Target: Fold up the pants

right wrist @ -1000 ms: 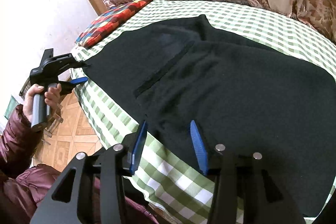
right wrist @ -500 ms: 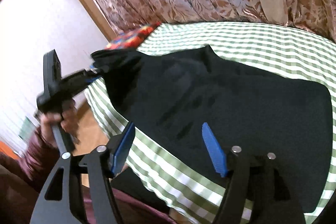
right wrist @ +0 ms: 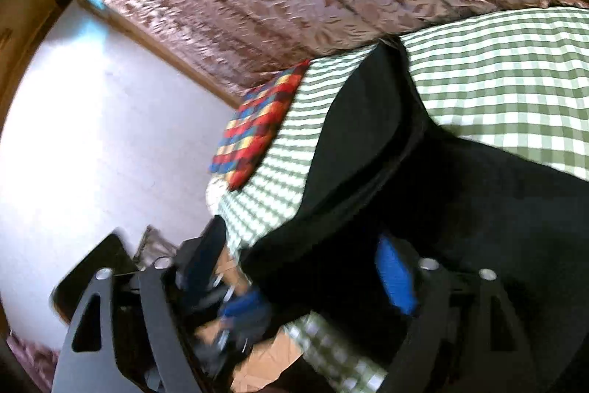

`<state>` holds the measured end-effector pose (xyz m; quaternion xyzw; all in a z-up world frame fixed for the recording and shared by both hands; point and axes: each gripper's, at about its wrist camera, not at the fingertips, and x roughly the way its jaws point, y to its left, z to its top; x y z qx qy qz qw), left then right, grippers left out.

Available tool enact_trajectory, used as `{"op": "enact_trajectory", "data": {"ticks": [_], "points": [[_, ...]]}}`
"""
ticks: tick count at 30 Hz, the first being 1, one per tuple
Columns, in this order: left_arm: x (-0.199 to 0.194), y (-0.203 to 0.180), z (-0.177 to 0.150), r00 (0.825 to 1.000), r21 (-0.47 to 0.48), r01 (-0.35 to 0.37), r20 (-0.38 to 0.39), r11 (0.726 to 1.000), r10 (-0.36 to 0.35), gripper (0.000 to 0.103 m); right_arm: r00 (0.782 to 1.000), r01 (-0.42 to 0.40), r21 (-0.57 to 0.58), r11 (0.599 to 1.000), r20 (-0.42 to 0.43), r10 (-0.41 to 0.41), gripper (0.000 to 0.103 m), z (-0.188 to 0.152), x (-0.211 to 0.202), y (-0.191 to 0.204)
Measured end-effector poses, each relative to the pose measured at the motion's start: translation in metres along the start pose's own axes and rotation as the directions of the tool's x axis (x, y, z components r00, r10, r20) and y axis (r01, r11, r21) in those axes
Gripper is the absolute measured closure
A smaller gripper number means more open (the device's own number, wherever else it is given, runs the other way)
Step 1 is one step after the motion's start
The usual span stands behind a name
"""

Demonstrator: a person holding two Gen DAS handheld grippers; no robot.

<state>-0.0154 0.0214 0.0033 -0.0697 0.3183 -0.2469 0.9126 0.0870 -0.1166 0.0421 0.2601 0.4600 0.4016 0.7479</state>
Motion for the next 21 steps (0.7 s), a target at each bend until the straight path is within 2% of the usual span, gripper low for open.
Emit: {"op": "enact_trajectory", "data": {"ticks": [2,5,7,8,9,12,14,16,18,21], "points": [[0.002,-0.002,0.0,1.0,0.011,-0.013,0.0,1.0,0.013,0.091,1.0,0.025,-0.005,1.0,-0.011,-0.025,0.07,0.005,0.005,-0.004],[-0.002,0.003,0.0,1.0,0.005,0.002,0.001,1.0,-0.002,0.091,0.999,0.034,-0.035,0.999,-0.003,-0.034,0.084,0.006,0.001,-0.003],[-0.015,0.01,0.001,0.997,-0.019,0.071,0.013,0.997,-0.071,0.082,0.999,0.046,-0.055,0.997,0.008,-0.045,0.086,0.007,-0.005,-0.001],[-0.024,0.016,0.001,0.994,-0.045,0.109,0.025,0.993,-0.108,0.068,0.999,0.045,-0.062,0.997,0.013,-0.044,0.086,0.008,-0.008,-0.001],[-0.033,0.022,0.002,0.992,-0.068,0.126,0.042,0.99,-0.123,0.064,0.999,0.042,-0.072,0.997,0.019,-0.041,0.086,0.009,-0.011,0.001],[-0.058,0.055,-0.001,0.988,-0.181,0.142,0.092,0.973,-0.127,0.064,0.998,0.043,-0.112,0.993,0.039,-0.039,0.086,0.013,-0.025,0.012],[-0.066,0.087,-0.008,0.993,-0.294,0.088,0.098,0.952,-0.062,0.064,0.998,0.045,-0.135,0.99,0.05,-0.039,0.086,0.013,-0.037,0.02],[-0.068,0.108,-0.014,0.996,-0.356,0.034,0.089,0.934,-0.002,0.064,0.997,0.042,-0.149,0.988,0.066,-0.032,0.086,0.011,-0.051,0.026],[-0.065,0.117,-0.017,0.997,-0.386,0.016,0.08,0.923,0.016,0.064,0.996,0.046,-0.163,0.985,0.086,-0.033,0.086,0.007,-0.072,0.029],[-0.05,0.109,-0.014,0.998,-0.373,0.039,0.064,0.927,-0.017,0.064,0.992,0.062,-0.172,0.983,0.116,-0.043,0.086,-0.002,-0.103,0.026]]}}
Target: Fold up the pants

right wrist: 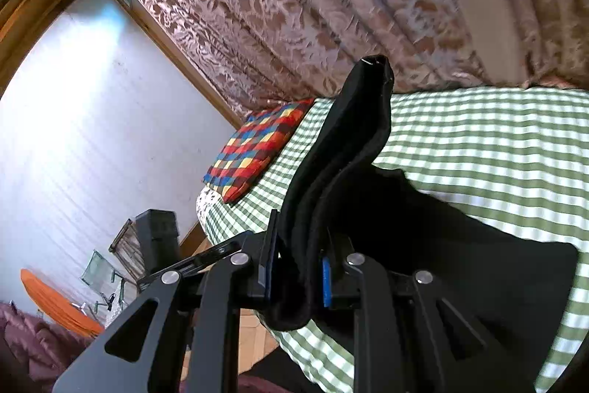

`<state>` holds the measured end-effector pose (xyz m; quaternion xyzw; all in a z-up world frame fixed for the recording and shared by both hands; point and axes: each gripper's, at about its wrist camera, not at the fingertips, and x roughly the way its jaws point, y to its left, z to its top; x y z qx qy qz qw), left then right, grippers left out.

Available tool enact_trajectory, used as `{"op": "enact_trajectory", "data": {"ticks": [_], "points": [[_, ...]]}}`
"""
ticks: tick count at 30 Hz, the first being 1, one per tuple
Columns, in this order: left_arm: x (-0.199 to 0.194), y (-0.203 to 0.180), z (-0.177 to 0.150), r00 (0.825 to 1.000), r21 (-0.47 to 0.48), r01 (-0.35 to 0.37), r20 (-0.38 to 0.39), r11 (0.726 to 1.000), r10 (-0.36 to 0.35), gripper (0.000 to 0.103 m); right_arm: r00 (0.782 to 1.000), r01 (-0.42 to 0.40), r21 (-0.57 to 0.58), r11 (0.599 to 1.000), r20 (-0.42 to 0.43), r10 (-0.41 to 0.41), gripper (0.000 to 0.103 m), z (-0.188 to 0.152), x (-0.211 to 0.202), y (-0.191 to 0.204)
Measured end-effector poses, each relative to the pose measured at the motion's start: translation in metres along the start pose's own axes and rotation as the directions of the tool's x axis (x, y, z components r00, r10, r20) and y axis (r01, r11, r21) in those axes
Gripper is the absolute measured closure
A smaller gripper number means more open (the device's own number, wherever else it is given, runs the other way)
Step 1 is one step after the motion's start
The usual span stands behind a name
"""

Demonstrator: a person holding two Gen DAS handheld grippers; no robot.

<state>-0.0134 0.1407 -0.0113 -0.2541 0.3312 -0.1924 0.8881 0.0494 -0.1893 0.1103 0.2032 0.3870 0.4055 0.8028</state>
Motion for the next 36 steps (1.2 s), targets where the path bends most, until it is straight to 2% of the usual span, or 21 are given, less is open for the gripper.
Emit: {"op": "enact_trajectory", "data": {"ticks": [3,6,9,10,12,14,17,18,21,26,30,32,33,34,36], "points": [[0.019,-0.02,-0.002,0.998,0.053,0.054,-0.047,0.997,-0.052,0.064,0.998,0.066,-0.002,0.998,0.021,-0.066,0.087,-0.011,-0.031,-0.013],[0.049,-0.047,-0.008,0.986,0.119,0.119,-0.13,0.986,-0.103,0.064,0.987,0.157,0.033,0.987,0.021,-0.157,0.089,-0.03,-0.056,-0.042],[0.082,-0.071,-0.024,0.955,0.159,0.19,-0.258,0.969,-0.145,0.064,0.966,0.257,0.098,0.961,-0.006,-0.258,0.09,-0.057,-0.073,-0.08],[0.089,-0.075,-0.029,0.947,0.166,0.202,-0.286,0.965,-0.149,0.064,0.952,0.305,0.117,0.945,-0.03,-0.304,0.09,-0.07,-0.075,-0.095],[0.1,-0.083,-0.039,0.93,0.185,0.222,-0.335,0.957,-0.151,0.064,0.937,0.349,0.178,0.92,-0.074,-0.341,0.091,-0.091,-0.077,-0.12],[0.102,-0.089,-0.044,0.923,0.196,0.238,-0.349,0.951,-0.159,0.064,0.932,0.363,0.224,0.904,-0.101,-0.349,0.09,-0.108,-0.075,-0.137],[0.102,-0.094,-0.045,0.919,0.209,0.243,-0.361,0.947,-0.157,0.064,0.955,0.293,0.315,0.903,-0.052,-0.292,0.088,-0.119,-0.079,-0.15],[0.102,-0.094,-0.045,0.92,0.217,0.237,-0.364,0.947,-0.147,0.064,0.957,0.285,0.326,0.901,-0.038,-0.289,0.087,-0.12,-0.082,-0.151],[0.103,-0.096,-0.042,0.921,0.218,0.234,-0.362,0.948,-0.144,0.064,0.95,0.303,0.322,0.897,-0.025,-0.312,0.081,-0.119,-0.092,-0.144],[0.097,-0.091,-0.04,0.923,0.199,0.242,-0.35,0.95,-0.162,0.064,0.933,0.331,0.302,0.894,0.035,-0.357,0.08,-0.122,-0.123,-0.119],[0.093,-0.091,-0.039,0.923,0.191,0.255,-0.341,0.948,-0.18,0.064,0.932,0.352,0.238,0.905,0.004,-0.363,0.08,-0.122,-0.113,-0.093],[0.091,-0.091,-0.038,0.923,0.19,0.259,-0.337,0.947,-0.185,0.064,0.914,0.402,0.198,0.894,-0.036,-0.404,0.063,-0.124,-0.1,-0.089],[0.09,-0.091,-0.038,0.926,0.194,0.254,-0.333,0.948,-0.18,0.064,0.905,0.424,0.184,0.887,-0.064,-0.42,0.06,-0.124,-0.092,-0.089],[0.09,-0.091,-0.037,0.927,0.196,0.25,-0.33,0.948,-0.177,0.064,0.897,0.441,0.172,0.881,-0.089,-0.432,0.06,-0.125,-0.085,-0.089],[0.09,-0.091,-0.036,0.929,0.196,0.248,-0.325,0.949,-0.176,0.064,0.88,0.474,0.145,0.869,-0.126,-0.459,0.08,-0.128,-0.074,-0.09]]}}
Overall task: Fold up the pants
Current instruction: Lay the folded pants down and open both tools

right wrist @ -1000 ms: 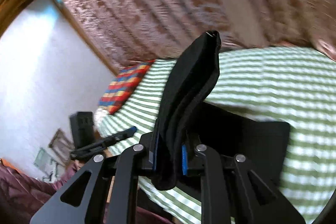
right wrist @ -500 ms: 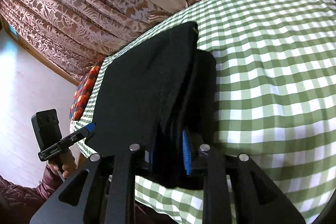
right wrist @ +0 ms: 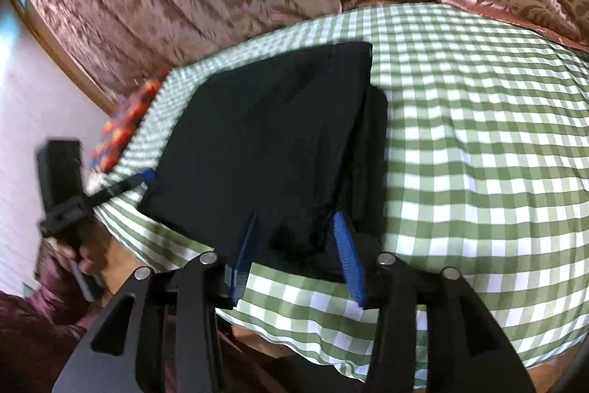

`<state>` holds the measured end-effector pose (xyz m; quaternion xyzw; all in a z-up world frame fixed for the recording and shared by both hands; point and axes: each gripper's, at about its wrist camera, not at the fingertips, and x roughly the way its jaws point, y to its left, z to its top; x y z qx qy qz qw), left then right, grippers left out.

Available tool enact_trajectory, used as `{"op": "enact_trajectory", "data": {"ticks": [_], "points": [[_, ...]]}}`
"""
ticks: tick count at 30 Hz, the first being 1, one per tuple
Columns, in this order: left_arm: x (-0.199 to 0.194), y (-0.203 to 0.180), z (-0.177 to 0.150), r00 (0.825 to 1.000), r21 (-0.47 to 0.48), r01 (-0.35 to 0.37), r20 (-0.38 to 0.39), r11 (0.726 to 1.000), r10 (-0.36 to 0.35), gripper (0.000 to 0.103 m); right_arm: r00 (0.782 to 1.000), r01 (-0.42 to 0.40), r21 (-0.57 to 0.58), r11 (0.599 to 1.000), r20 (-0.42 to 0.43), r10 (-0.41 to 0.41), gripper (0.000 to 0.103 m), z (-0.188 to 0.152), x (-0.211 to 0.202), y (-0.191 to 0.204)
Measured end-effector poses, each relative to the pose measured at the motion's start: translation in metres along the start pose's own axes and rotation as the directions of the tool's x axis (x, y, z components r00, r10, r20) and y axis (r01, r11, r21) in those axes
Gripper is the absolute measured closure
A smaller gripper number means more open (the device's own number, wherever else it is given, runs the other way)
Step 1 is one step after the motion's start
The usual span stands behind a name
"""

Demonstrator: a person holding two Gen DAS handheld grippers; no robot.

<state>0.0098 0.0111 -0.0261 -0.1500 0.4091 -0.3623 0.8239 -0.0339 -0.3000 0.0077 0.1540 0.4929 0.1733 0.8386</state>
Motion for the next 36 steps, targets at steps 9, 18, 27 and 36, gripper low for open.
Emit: {"op": "enact_trajectory", "data": {"ticks": [9,18,27,36], "points": [[-0.001,-0.003,-0.003,1.0,0.029,-0.02,-0.019,0.999,0.02,0.064,0.994,0.108,-0.068,0.992,-0.018,-0.11,0.1,-0.009,-0.006,0.003],[0.003,-0.016,-0.007,0.995,0.085,-0.091,-0.022,0.992,0.093,0.064,0.996,0.08,-0.005,0.997,-0.042,-0.081,0.099,-0.019,0.005,-0.015],[-0.005,-0.029,0.006,0.951,0.134,-0.309,0.07,0.942,0.302,0.056,0.991,0.065,-0.006,0.998,0.115,-0.064,0.057,0.024,-0.028,0.017],[0.007,-0.03,0.009,0.915,0.159,-0.402,0.072,0.902,0.396,0.056,0.984,0.084,0.1,0.991,0.148,-0.098,0.057,0.077,0.028,0.033]]}}
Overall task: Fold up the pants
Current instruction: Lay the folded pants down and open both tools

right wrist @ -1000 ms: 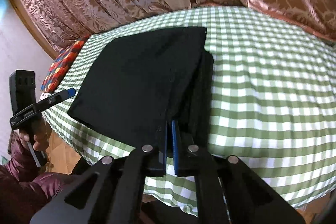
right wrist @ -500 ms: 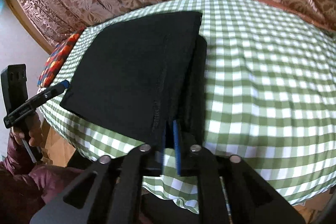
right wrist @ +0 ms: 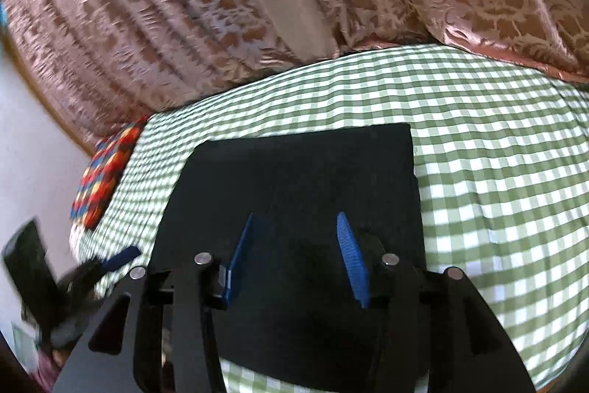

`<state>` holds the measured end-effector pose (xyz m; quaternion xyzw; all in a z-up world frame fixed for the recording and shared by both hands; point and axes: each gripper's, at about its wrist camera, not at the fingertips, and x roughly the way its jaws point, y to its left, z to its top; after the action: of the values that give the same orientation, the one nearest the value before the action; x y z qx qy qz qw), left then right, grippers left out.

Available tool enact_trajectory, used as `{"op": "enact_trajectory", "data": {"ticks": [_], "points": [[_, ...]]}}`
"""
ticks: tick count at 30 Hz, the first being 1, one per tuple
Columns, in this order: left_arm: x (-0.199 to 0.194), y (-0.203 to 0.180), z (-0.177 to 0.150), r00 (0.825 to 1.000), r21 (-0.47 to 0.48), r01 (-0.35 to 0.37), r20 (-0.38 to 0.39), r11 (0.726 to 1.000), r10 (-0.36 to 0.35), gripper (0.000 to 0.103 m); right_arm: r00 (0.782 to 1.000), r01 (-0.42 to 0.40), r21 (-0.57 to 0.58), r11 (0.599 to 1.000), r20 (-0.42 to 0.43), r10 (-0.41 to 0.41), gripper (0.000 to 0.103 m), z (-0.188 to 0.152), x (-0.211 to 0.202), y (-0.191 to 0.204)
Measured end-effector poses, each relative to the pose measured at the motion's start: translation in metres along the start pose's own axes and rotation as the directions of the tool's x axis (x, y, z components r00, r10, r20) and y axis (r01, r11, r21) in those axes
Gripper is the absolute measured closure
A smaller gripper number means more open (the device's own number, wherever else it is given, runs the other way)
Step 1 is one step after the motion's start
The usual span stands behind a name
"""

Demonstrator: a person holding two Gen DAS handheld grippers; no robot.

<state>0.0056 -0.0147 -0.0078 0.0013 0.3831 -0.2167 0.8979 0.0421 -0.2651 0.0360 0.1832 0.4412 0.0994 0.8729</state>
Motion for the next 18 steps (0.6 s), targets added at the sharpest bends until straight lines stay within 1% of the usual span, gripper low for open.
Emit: {"op": "enact_trajectory", "data": {"ticks": [1,4,6,9,13,15,18], "points": [[0.002,0.0,0.0,1.0,0.006,-0.007,-0.004,1.0,0.007,0.056,1.0,0.009,0.008,1.0,0.001,-0.009,0.057,0.003,0.005,-0.001],[0.004,-0.001,0.0,1.0,0.016,-0.021,-0.008,1.0,0.021,0.056,0.998,0.069,0.022,0.997,0.002,-0.069,0.055,0.014,0.022,-0.007],[0.007,-0.002,0.0,0.999,0.02,-0.029,-0.013,0.999,0.03,0.056,0.992,0.125,0.021,0.992,0.005,-0.125,0.055,0.018,0.033,-0.013],[0.013,-0.002,-0.002,0.999,0.024,-0.041,-0.03,0.999,0.042,0.056,0.986,0.166,0.027,0.986,0.002,-0.166,0.055,0.021,0.044,-0.022],[0.019,-0.005,-0.004,0.998,0.037,-0.053,-0.04,0.998,0.054,0.056,0.978,0.209,0.021,0.978,-0.02,-0.208,0.054,0.022,0.058,-0.031],[0.022,-0.008,-0.004,0.998,0.042,-0.054,-0.042,0.998,0.056,0.056,0.976,0.211,0.029,0.977,-0.051,-0.21,0.054,0.022,0.068,-0.038],[0.026,-0.011,-0.005,0.997,0.053,-0.065,-0.044,0.996,0.067,0.056,0.974,0.222,0.008,0.975,-0.05,-0.222,0.053,0.021,0.075,-0.041]]}}
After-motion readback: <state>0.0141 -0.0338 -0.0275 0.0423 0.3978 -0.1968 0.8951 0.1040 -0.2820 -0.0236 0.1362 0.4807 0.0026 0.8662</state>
